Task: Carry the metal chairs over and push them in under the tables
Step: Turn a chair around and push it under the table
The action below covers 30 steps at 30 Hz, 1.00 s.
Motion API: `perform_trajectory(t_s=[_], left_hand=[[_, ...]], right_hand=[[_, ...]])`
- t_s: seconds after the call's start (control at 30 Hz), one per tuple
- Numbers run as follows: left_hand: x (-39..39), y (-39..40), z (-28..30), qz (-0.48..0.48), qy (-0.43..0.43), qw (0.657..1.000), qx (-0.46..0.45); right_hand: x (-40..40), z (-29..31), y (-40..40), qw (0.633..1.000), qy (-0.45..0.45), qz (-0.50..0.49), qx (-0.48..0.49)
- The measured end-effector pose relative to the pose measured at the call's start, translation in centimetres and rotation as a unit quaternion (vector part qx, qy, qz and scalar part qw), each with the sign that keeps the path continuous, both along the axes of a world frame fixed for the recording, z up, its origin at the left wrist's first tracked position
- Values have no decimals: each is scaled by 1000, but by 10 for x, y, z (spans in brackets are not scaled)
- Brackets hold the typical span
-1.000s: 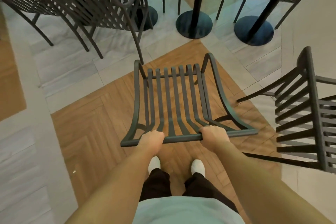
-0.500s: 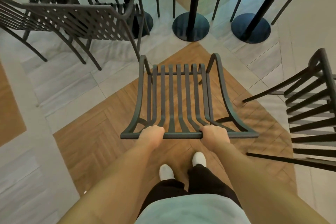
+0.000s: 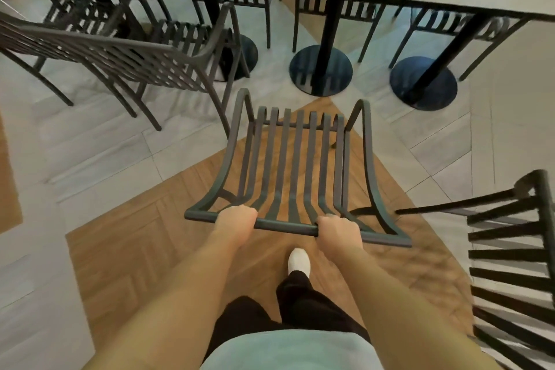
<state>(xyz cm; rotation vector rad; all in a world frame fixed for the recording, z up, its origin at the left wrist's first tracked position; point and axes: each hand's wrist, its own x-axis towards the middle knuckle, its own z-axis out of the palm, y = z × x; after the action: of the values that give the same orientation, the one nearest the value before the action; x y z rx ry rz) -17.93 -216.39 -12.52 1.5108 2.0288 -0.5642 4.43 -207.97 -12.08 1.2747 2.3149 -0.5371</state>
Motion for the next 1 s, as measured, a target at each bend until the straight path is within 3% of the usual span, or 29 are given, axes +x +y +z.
perform_trajectory(t_s=[0.33, 1.0], left_hand=[[-22, 110, -1, 24, -6, 1000, 10], [-139, 326, -5, -58, -17, 998, 25]], right_hand=[[-27, -1, 114, 1000, 7, -3, 8], [-145, 4, 312, 997, -36, -62, 27]])
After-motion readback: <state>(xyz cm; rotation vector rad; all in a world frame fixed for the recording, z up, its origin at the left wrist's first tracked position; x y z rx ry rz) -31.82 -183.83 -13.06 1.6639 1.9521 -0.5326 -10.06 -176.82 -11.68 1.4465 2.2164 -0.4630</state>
